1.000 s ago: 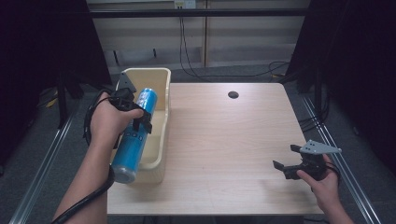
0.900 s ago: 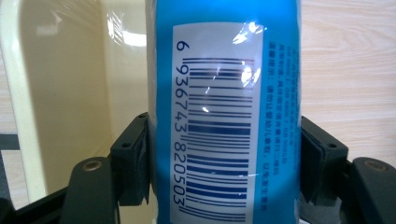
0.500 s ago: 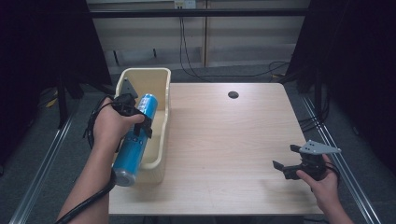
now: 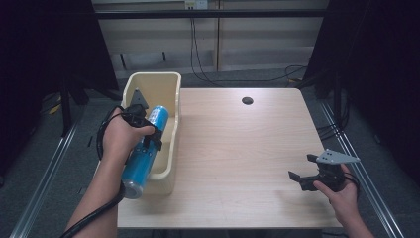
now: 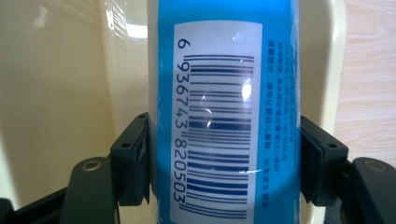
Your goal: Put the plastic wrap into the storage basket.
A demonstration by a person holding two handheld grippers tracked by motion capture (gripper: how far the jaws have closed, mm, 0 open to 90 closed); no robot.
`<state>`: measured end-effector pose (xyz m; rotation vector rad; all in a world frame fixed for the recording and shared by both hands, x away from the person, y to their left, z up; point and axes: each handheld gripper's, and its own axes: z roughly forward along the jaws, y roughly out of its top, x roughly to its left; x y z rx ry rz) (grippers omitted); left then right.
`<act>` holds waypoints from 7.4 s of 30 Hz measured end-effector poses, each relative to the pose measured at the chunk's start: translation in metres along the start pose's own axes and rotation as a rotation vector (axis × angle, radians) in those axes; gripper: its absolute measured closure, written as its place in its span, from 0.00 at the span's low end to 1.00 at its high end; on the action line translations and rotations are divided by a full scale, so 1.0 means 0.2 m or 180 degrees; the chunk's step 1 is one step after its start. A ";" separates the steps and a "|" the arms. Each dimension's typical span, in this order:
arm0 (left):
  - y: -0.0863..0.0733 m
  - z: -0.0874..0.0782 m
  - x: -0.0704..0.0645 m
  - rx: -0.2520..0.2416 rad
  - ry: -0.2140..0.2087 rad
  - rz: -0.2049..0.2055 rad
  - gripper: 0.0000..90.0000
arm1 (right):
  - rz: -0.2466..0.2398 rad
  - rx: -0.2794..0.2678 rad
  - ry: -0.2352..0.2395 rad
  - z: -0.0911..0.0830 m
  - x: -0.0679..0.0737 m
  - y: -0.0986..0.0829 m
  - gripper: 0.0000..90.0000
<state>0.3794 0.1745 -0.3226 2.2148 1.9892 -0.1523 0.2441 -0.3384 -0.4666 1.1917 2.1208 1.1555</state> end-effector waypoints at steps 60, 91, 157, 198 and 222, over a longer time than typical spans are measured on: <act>0.12 0.13 -0.01 0.0351 0.0121 0.0148 0.35 | -0.0103 0.0120 0.0068 0.04 0.03 -0.02 0.03; 0.10 -0.06 -0.09 -0.0196 -0.0073 0.0226 0.23 | -0.0146 0.0088 0.0061 0.02 0.03 -0.01 0.03; 0.09 0.08 -0.65 -0.0469 -0.0612 0.1067 0.11 | -0.0167 0.0037 0.0088 0.01 0.03 0.00 0.03; 0.01 0.34 -0.80 -0.0516 -0.0796 0.1376 0.11 | -0.0199 0.0054 0.0131 0.01 0.03 0.00 0.03; -0.05 0.51 -0.84 -0.0536 -0.0902 0.1566 0.10 | -0.0201 0.0141 0.0136 0.03 0.03 -0.01 0.03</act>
